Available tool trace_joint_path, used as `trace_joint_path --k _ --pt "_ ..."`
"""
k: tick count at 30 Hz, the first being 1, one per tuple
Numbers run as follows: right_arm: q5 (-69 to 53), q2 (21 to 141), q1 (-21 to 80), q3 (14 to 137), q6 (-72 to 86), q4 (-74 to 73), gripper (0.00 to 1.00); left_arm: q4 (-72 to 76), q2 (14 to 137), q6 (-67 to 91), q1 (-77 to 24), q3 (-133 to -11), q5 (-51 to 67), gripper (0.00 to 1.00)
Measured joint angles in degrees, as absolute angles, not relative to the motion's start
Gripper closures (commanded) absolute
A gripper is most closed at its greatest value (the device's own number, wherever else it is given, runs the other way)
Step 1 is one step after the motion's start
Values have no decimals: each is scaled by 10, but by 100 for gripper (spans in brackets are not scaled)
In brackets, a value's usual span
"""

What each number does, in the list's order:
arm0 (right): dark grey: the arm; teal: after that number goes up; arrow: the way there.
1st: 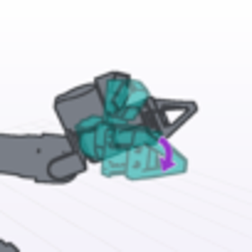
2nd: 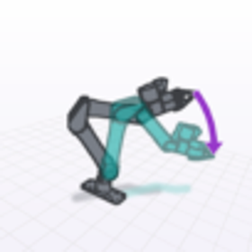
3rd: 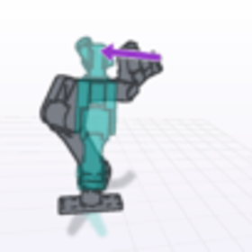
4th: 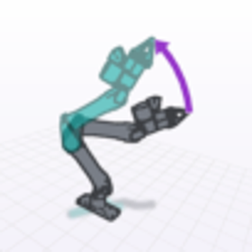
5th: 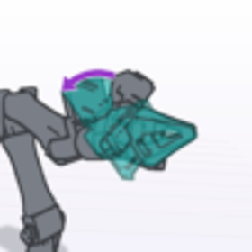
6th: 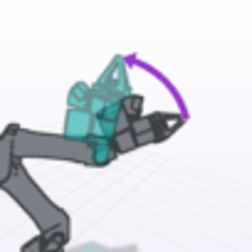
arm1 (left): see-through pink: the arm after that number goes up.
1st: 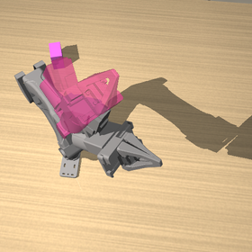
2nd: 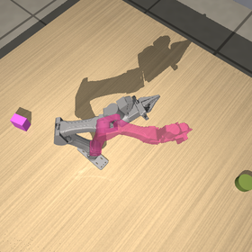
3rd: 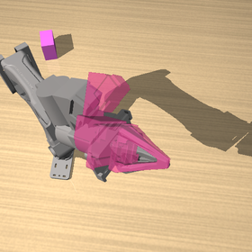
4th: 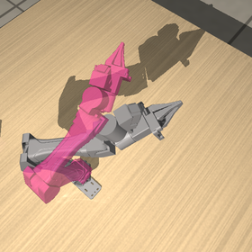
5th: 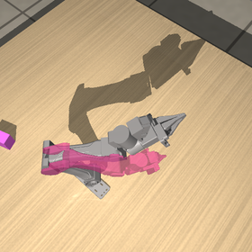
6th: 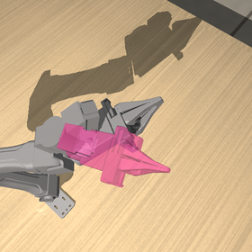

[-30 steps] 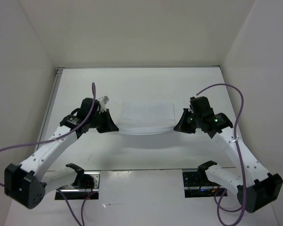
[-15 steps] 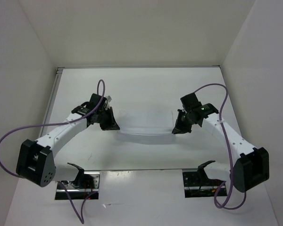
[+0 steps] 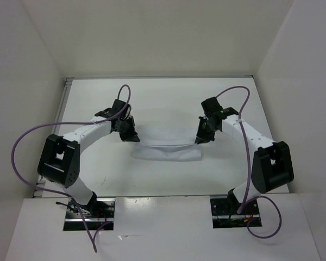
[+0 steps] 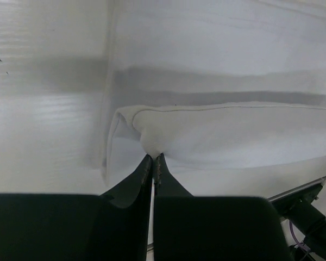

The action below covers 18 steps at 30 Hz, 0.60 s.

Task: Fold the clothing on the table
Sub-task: Fold the skirt

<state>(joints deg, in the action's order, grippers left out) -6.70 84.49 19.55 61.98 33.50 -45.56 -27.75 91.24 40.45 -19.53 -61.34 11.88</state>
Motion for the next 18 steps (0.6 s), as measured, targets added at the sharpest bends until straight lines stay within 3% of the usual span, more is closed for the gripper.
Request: trace_joint_path --k 2,3,6,10,16,18 --pt "-66 875 189 634 326 -442 63 -276 940 403 -192 -624 116 75" --pt "-65 889 184 642 321 -435 62 -274 955 402 -189 -632 116 62" --pt "-61 928 167 671 309 -407 58 -263 995 407 -173 -656 112 46" --pt "-51 959 130 704 305 -336 58 -234 1030 427 -132 -697 124 39" --pt "-50 938 111 716 301 -271 57 -184 1024 453 -94 -740 131 39" --pt "-51 927 121 721 292 -273 57 -179 1008 453 -95 -730 133 45"
